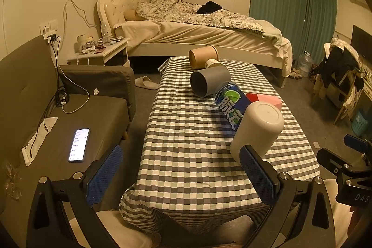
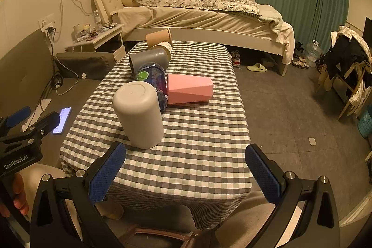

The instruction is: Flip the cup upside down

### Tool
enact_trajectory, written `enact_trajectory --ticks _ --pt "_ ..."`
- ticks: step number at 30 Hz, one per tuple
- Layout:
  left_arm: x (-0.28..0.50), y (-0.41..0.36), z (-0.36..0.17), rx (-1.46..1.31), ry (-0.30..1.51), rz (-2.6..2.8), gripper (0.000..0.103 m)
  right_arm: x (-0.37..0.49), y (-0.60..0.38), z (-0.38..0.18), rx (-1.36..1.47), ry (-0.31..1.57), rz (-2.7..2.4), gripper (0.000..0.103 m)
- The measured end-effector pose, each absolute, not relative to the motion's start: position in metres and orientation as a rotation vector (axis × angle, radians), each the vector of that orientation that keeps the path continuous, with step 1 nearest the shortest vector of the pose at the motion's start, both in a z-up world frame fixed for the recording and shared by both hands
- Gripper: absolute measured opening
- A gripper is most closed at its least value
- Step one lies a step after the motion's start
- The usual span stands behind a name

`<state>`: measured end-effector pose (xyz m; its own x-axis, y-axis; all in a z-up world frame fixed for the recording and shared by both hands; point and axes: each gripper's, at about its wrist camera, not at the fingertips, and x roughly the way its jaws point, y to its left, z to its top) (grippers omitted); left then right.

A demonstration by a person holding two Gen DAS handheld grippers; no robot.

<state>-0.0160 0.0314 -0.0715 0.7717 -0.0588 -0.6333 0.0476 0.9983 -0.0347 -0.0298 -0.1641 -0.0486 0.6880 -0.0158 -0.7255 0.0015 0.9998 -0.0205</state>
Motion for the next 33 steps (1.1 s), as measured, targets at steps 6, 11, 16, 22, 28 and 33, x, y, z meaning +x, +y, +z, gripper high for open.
enact_trajectory --ticks 6,11,16,22,28,33 --pt "-0.0160 0.0309 -0.0718 -0.018 0.686 -0.056 0.103 -0.0306 -0.1632 -0.0482 -0.021 0.813 -0.008 0.103" --pt "-0.0160 0.0308 -0.0721 -0.018 0.687 -0.056 0.103 -0.0308 -0.1623 -0.0487 -0.024 0.815 -0.007 0.103" --pt "-0.0159 0.0309 -0.0722 -0.017 0.687 -0.057 0.103 -0.0316 -0.1624 -0.0495 -0.024 0.816 -0.006 0.103" --pt "-0.0164 0.0315 -0.0723 -0.022 0.689 -0.057 0.103 -0.0315 -0.1620 -0.0495 -0.025 0.816 -0.006 0.103" --pt "-0.0163 0.0313 -0.0724 -0.016 0.685 -0.057 0.103 -0.0315 -0.1616 -0.0495 -0.025 0.815 -0.007 0.103" --pt "-0.0164 0.0310 -0.0725 -0.016 0.686 -0.057 0.103 -0.0314 -0.1614 -0.0496 -0.026 0.816 -0.006 0.103"
